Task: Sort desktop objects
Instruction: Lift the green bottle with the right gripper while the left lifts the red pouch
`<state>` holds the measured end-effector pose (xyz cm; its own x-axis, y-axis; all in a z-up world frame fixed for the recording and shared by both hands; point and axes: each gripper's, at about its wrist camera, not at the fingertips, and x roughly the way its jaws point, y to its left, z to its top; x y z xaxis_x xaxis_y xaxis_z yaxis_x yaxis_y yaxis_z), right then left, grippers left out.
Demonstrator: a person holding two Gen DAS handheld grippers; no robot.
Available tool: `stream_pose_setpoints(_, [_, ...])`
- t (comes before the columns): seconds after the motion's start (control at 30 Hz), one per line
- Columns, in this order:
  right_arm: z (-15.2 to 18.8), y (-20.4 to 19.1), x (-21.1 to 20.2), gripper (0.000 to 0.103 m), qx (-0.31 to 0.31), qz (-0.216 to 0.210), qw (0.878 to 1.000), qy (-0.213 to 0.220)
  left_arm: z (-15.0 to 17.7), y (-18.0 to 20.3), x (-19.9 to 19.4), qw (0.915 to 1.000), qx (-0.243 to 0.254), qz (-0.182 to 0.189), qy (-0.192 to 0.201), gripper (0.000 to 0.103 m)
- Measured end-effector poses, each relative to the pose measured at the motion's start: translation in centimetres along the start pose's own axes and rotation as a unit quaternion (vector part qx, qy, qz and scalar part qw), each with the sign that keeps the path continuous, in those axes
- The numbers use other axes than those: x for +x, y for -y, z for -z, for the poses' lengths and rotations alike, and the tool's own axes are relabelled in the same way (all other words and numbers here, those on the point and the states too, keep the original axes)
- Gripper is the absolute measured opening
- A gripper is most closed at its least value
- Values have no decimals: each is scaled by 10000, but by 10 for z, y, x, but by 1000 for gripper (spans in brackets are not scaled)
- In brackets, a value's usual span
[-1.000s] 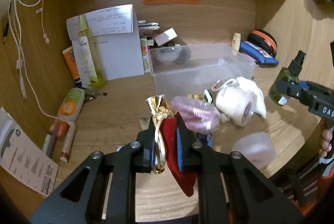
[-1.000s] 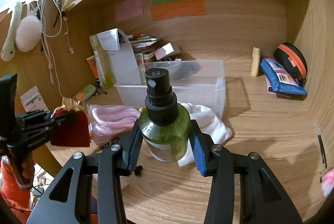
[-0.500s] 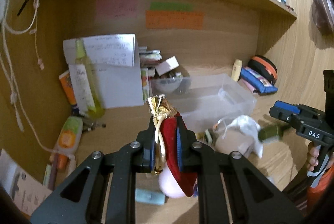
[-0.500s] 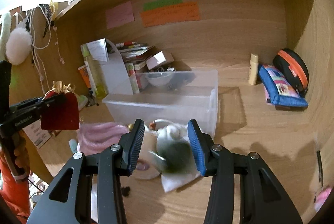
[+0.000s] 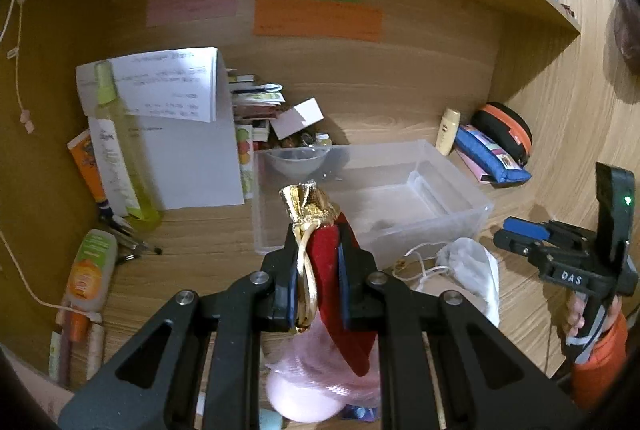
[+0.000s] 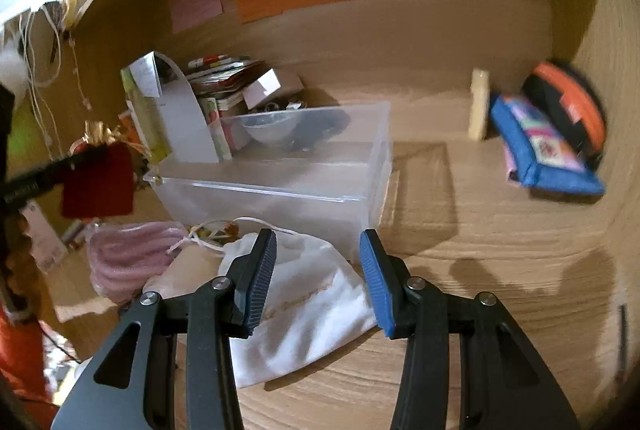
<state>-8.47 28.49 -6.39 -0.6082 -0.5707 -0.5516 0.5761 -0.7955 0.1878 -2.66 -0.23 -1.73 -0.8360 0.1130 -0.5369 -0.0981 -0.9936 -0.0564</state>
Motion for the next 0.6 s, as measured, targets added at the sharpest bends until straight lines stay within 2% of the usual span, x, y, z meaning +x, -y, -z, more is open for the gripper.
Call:
stream_pose_setpoints(0.07, [0, 7, 4, 40, 63, -104, 9999, -98, 0, 4, 1, 10000, 20, 6, 1, 15])
stream_pose_setpoints(0.23, [3, 10, 5, 40, 189, -64, 9996, -221, -3, 12, 2, 10000, 31, 48, 15, 15])
stream_pose_setpoints(0.3, [3, 6, 0, 40, 103, 60, 9998, -188, -4, 13, 2, 9999, 37, 101, 11, 15])
stream_pose_setpoints(0.37, [4, -1, -11, 41, -80, 361, 9992, -122, -3, 16, 3, 9998, 63, 164, 7, 15])
stream_pose_setpoints(0.43, [8, -5, -30, 49, -238, 783, 9966, 54, -3, 18, 1, 9997, 91, 230, 14, 15])
stream_pose_setpoints(0.5, [13, -4, -48, 80, -298, 1213, 9918, 256, -3, 19, -1, 9995, 108, 293, 42, 15])
stream_pose_setpoints(0.53, [18, -4, -63, 82, -311, 1611, 9855, 437, -2, 19, -2, 9994, 113, 329, 54, 15])
stream_pose_setpoints(0.6, [26, -2, -83, 82, -312, 2117, 9747, 650, -2, 19, -3, 9991, 128, 403, 77, 15])
